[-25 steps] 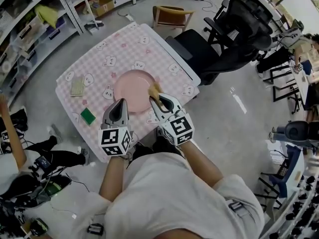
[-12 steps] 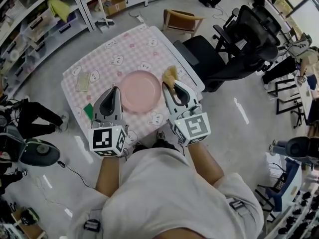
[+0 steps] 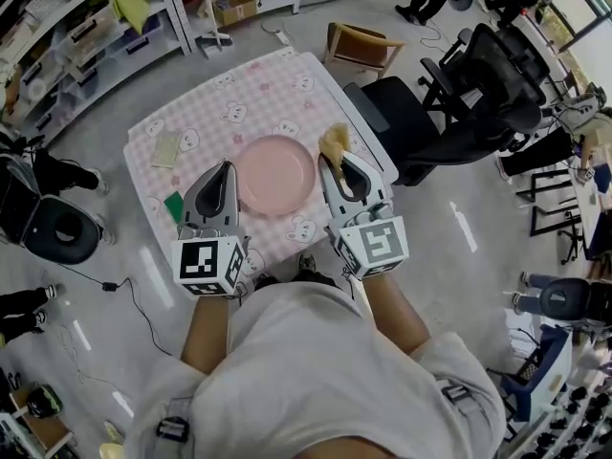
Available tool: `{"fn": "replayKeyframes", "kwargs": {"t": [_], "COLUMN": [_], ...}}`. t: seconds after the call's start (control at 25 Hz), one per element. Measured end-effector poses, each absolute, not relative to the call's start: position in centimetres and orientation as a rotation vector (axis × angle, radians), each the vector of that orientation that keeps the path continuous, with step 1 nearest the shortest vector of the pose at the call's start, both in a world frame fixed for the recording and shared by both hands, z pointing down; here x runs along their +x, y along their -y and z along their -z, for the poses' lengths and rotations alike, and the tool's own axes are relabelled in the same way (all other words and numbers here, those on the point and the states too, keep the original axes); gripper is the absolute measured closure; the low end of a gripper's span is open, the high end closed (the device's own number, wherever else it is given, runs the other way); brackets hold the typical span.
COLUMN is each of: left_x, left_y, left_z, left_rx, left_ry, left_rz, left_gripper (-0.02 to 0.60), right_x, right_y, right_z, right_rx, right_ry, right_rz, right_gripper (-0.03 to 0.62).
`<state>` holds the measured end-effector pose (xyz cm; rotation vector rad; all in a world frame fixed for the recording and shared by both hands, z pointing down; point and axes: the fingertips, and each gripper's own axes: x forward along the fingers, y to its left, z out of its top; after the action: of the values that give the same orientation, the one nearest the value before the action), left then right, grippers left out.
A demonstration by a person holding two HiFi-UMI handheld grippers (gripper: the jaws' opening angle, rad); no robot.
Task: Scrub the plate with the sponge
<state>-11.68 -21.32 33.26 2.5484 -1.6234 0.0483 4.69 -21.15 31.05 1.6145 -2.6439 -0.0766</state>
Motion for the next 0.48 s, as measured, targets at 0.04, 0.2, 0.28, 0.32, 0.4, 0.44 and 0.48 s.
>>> {"fn": "replayKeyframes", "kwargs": {"t": [0.04,0.2,0.28,0.32,0.4,0.44,0.48], "left_x": [-11.72,-11.77,-11.83,-11.80,-11.67,-11.65,-11.67], "left_y": [21.39,21.59,21.44,21.34,21.17,21.13,21.11], "left_z": [-33.28,-33.48,-33.76,-33.87,-33.93,-33.92,-33.90], "left_rx": [2.546,2.539,2.535,2.534,2.533,2.533,2.533], "left_ry": [1.628,1.631,1.633,1.633,1.631,1.631,1.632], "left_rz": [-0.049,-0.050,-0.056,-0.059,-0.059,-0.059,-0.060], "left_gripper": [0.571,0.571,0.571,0.571,0.571,0.571,0.571], "right_x": [4.67,4.60,4.59,4.64,4.78,4.80,4.78], "right_y": [21.21,21.43,21.36,21.31,21.25,21.25,21.25], "right_z": [-31.17,-31.33,-31.53,-31.59,-31.62,-31.62,-31.62], "right_rx": [1.612,1.605,1.605,1.604,1.604,1.603,1.602], "right_ry": [2.646,2.643,2.638,2.635,2.628,2.626,2.625], "right_rz": [0.072,0.070,0.068,0.069,0.070,0.070,0.071], "right_gripper": [0.533,0.533,0.533,0.534,0.534,0.534,0.534]}}
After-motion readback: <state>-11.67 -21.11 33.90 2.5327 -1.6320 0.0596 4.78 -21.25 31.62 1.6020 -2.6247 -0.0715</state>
